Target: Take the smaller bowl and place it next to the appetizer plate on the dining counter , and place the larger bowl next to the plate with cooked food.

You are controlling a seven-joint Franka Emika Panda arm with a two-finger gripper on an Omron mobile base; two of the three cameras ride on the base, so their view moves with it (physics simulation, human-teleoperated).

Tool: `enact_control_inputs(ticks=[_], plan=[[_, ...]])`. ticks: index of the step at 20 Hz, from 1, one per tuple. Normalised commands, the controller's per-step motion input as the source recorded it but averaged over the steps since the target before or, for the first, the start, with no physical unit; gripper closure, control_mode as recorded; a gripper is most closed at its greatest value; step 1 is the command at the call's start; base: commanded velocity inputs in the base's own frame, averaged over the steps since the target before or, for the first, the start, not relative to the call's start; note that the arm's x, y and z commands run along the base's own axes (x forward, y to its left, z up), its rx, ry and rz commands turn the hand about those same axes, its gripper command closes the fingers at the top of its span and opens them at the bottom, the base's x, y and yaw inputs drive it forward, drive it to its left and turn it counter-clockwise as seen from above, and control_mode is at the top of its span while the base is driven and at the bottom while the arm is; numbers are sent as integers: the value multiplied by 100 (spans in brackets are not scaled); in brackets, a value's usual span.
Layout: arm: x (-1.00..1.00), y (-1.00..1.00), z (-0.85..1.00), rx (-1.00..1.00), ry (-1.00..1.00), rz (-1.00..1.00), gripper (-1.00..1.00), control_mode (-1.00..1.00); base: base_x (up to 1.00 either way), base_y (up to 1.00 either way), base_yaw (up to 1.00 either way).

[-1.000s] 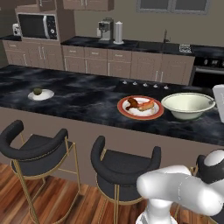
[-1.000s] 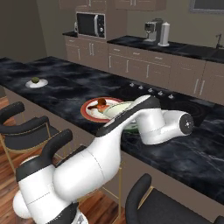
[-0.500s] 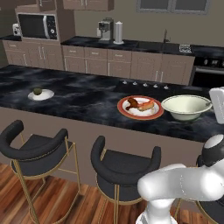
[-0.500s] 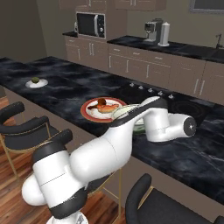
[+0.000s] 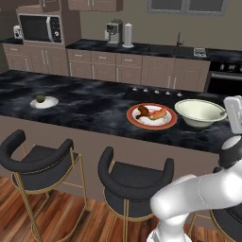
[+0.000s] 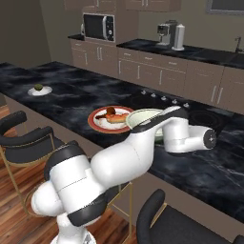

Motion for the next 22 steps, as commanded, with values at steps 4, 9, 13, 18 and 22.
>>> enact_control_inputs(ticks=[4, 9, 13, 18, 22], plan=[[1, 7, -13, 0, -6, -1, 100, -100, 0, 0, 0], [4, 11, -1, 0, -3, 0, 100, -100, 0, 0, 0], [7, 26, 0, 0, 0, 0, 100, -100, 0, 0, 0], [19, 19, 0, 0, 0, 0, 100, -100, 0, 0, 0], [23, 14, 0, 0, 0, 0, 100, -100, 0, 0, 0]])
